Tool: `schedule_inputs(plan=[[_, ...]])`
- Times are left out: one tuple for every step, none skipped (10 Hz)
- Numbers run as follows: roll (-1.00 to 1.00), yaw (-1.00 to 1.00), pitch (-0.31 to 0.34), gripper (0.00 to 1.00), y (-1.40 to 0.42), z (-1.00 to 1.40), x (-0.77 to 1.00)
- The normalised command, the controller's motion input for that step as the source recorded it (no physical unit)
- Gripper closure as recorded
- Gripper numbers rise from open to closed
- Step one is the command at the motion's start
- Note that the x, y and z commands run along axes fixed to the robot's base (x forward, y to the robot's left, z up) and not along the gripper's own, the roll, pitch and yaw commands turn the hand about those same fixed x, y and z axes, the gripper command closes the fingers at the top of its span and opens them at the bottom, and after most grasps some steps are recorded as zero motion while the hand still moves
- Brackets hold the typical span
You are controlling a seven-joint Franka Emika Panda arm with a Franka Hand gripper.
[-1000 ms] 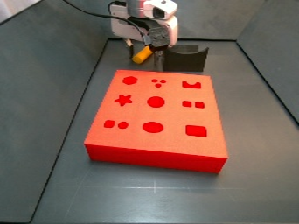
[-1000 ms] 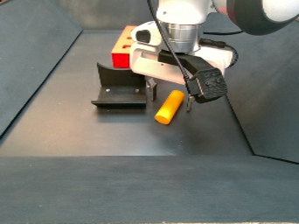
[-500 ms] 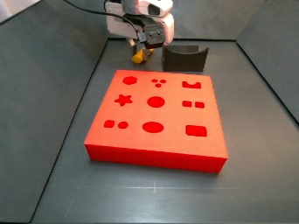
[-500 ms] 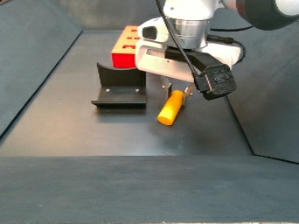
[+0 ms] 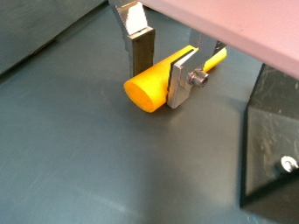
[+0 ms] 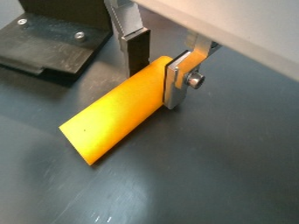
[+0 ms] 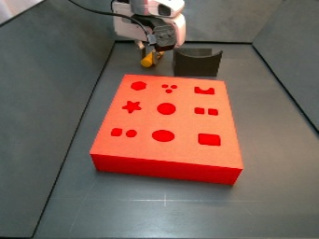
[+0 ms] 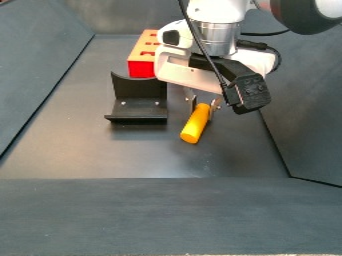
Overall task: Pick up the oval object. Move up. Place the oval object on the fixture. Regrasp the oval object. Move to above the board. Insert the oval object.
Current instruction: Pick up the oval object, then move up.
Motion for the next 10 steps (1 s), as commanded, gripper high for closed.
schedule_inputs(plan=[[0.0, 0.0, 0.0, 1.0, 0.0, 0.0, 0.0], [0.0, 0.0, 0.0, 1.0, 0.0, 0.0, 0.0], [0.0, 0.0, 0.0, 1.0, 0.0, 0.0, 0.0], [0.0, 0.0, 0.0, 1.0, 0.0, 0.0, 0.0], [0.0, 0.0, 0.0, 1.0, 0.0, 0.0, 0.0], [0.0, 0.0, 0.0, 1.0, 0.0, 0.0, 0.0], [0.0, 0.0, 0.0, 1.0, 0.0, 0.0, 0.0], [0.0, 0.0, 0.0, 1.0, 0.0, 0.83, 0.0], [0.0, -0.01, 0.002, 1.0, 0.0, 0.82, 0.0], [0.0, -0.01, 0.031, 1.0, 0.01, 0.72, -0.01]])
